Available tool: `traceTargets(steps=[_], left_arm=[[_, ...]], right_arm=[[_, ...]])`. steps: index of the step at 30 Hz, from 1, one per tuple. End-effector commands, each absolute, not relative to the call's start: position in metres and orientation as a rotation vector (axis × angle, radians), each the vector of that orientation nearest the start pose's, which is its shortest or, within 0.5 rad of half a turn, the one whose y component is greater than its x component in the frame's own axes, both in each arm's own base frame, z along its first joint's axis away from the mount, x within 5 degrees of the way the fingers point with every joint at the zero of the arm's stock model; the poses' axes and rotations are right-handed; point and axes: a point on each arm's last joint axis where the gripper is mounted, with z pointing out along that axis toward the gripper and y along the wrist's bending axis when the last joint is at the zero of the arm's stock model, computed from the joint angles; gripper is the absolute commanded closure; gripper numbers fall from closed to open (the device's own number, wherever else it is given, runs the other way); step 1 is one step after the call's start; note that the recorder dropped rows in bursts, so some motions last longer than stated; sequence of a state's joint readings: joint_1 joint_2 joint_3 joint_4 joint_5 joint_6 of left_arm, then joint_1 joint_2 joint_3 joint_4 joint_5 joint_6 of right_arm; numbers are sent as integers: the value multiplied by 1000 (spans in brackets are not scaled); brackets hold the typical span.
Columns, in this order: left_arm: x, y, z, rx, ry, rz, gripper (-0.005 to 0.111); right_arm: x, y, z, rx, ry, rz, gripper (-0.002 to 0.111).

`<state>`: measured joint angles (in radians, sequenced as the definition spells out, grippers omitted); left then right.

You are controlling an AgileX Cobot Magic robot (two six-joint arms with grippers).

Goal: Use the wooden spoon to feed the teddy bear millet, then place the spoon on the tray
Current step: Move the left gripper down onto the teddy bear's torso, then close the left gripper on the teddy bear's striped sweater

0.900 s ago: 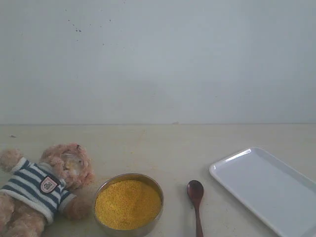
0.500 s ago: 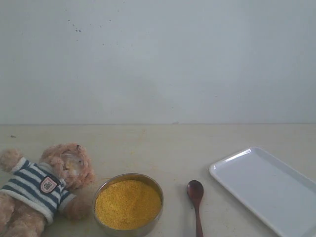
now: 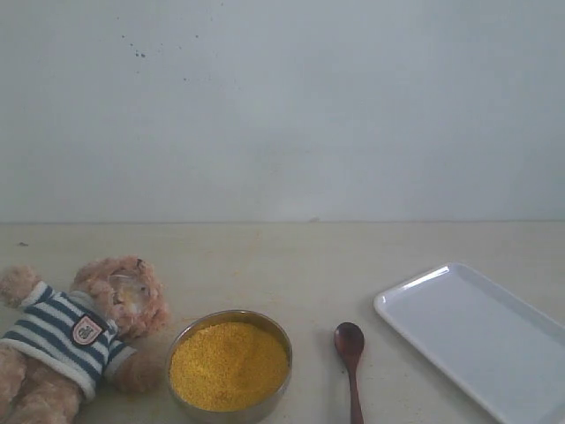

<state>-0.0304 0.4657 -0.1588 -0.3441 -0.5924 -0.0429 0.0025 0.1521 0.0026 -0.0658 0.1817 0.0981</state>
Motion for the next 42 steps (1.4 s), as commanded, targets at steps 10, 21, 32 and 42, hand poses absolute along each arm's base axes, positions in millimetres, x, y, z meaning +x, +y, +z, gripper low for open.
traceTargets(steps=[10,21,32,42], left_arm=[[255,-10,307,272,2345,48,103],[297,-9,245,455,2521,115,44],[320,-10,203,404,2579,73,12],[338,-16,154,229,2643,-50,12]], right_arm=[[67,-1,190,48,1781,27,108],[67,-1,190,48,1781,27,108],[67,-1,190,48,1781,27,108],[67,-1,190,48,1781,27,108]])
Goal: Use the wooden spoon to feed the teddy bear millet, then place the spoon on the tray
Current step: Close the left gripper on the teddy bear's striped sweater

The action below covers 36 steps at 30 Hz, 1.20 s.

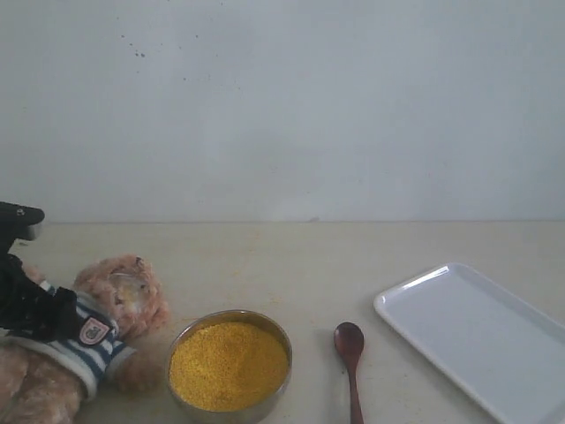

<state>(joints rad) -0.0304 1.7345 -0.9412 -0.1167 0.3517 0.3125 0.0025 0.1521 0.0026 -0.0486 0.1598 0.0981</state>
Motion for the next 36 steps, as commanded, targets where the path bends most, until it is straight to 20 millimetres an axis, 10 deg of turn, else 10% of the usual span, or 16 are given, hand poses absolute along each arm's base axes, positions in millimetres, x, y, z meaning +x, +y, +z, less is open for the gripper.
traceTargets(steps=[1,7,13,19,27,36], left_arm=[[339,-16,149,214,2659,-61,12],[340,-18,129,178,2718,-91,20],[341,-20,129,132,2723,-123,102],[339,-21,133,120,2733,-156,103],[317,-28,212,17,2560,-300,103],[301,-26,208,75,2555,-262,103]], right_arm=[[67,-1,190,48,1781,27,108],[67,-1,190,48,1781,27,108],[67,-1,190,48,1781,27,108],[67,-1,190,48,1781,27,108],[67,-1,190,49,1781,29,108],[67,-1,190,47,1781,27,108]])
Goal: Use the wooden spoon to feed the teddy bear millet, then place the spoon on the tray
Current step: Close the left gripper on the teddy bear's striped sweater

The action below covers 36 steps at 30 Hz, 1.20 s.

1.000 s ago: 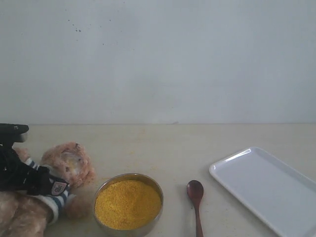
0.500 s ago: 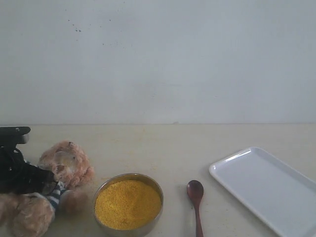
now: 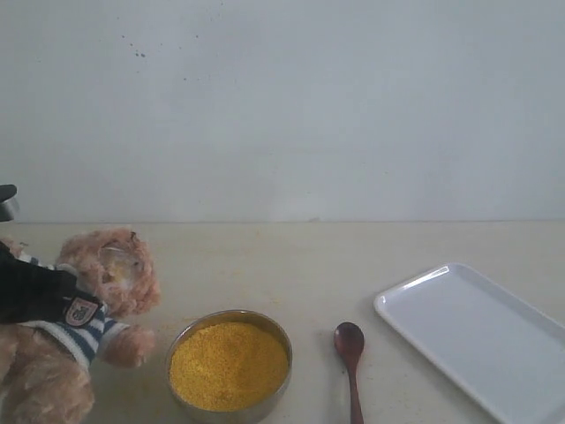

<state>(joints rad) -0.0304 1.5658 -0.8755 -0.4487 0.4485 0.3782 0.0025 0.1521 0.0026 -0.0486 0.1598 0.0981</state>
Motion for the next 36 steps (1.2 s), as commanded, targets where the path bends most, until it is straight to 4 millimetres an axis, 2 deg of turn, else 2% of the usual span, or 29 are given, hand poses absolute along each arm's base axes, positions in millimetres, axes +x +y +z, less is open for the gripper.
traceTargets(steps=[1,36], left_arm=[[301,-26,208,75,2555,-262,103],[305,-26,210,46,2517,-257,103]], right_arm=[[67,-1,190,47,1781,27,108],[67,-1,190,51,1781,31,108]])
